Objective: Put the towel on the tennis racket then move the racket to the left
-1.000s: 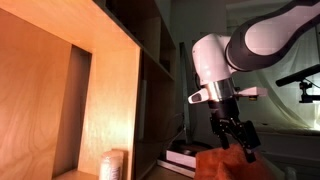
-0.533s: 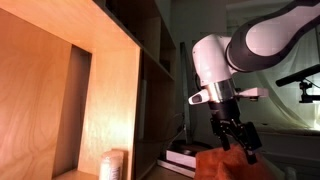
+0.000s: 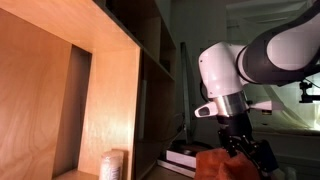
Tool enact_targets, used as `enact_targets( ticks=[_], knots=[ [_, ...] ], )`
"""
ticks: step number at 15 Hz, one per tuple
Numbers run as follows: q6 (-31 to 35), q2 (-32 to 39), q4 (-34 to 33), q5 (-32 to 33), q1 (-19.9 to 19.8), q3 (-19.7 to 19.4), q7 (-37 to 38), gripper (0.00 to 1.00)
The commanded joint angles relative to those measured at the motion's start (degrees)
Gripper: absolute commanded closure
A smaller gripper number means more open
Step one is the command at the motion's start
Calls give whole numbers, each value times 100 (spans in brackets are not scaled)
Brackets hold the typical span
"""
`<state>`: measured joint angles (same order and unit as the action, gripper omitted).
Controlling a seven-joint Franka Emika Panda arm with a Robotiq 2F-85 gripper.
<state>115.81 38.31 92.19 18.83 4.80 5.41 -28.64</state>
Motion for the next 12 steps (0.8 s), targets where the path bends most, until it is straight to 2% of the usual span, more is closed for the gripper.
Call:
enact_targets(
  ticks=[1,2,3,6,12],
  knots=[
    [419,-348,673,86,-24,-31,244,0],
    [500,-334,723,103,-18,-56,331,25],
    [610,-326,776,67,-48,-37,299,26],
    [837,-352,943,82,-70,-57,350,51],
    [1349,-751,1485,167,-44,-110,451,94]
  ],
)
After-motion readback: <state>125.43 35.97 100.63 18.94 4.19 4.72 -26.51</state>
